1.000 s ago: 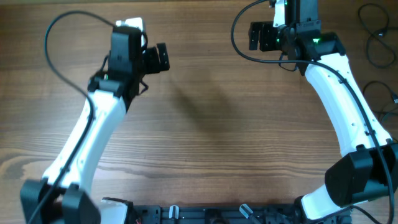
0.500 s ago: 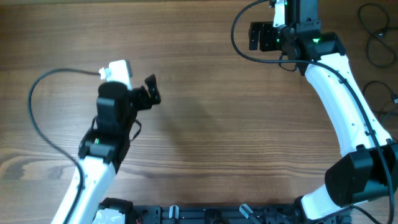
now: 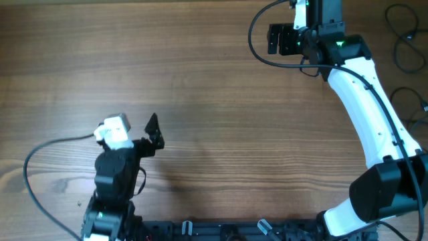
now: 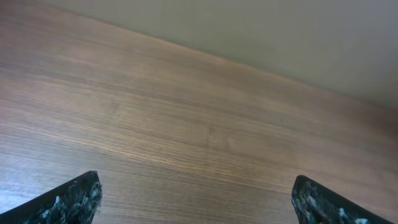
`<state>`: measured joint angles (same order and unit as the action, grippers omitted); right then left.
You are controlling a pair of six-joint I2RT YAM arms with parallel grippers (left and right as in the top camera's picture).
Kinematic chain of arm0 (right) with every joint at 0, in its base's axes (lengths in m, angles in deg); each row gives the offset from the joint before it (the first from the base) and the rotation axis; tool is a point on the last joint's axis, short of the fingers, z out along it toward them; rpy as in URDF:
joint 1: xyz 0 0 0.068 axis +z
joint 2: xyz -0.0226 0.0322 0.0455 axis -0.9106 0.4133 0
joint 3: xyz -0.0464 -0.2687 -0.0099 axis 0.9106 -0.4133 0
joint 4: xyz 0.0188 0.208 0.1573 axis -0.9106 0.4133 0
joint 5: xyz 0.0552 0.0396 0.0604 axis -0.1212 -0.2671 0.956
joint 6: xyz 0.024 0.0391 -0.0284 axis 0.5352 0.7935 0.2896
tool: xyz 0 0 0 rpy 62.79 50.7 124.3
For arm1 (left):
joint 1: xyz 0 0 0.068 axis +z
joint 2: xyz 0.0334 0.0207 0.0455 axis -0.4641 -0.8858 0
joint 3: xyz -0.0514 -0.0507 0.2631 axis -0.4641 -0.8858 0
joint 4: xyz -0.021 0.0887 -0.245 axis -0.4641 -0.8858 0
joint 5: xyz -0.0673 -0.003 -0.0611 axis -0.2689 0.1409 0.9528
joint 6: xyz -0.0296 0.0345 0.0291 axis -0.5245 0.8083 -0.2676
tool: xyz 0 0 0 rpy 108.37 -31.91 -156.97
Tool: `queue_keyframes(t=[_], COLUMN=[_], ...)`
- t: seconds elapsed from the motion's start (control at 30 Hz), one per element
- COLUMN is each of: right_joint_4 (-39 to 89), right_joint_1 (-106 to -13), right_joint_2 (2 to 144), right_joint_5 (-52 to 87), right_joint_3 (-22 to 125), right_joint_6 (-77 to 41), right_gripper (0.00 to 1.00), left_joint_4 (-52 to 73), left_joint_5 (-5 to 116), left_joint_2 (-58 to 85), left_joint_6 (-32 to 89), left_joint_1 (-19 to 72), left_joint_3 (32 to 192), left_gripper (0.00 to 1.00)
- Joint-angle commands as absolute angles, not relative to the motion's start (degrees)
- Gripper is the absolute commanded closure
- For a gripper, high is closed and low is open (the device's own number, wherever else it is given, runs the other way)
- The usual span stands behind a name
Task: Untangle cables
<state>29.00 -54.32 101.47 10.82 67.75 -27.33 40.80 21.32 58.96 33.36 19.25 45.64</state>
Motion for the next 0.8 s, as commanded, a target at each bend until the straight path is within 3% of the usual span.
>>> queue_keyframes(t=[0.0, 0.77], right_joint_4=[28.79, 28.79], right_joint_1=[-54.08, -54.08], right_joint_2=[102.13, 102.13], right_joint_5=[10.54, 10.54], right_joint_3=[67.57, 67.57], right_joint_6=[-28.19, -28.19], right_gripper=[0.0, 0.0], left_joint_4=[40.47, 33.01], left_joint_5=[20.41, 21.11], left_joint_2=[64.52, 79.16], left_joint_6=[32.62, 32.49], left_joint_1=[20.4, 24.58], left_joint_3=[42.05, 39.65], left_gripper=[0.0, 0.0])
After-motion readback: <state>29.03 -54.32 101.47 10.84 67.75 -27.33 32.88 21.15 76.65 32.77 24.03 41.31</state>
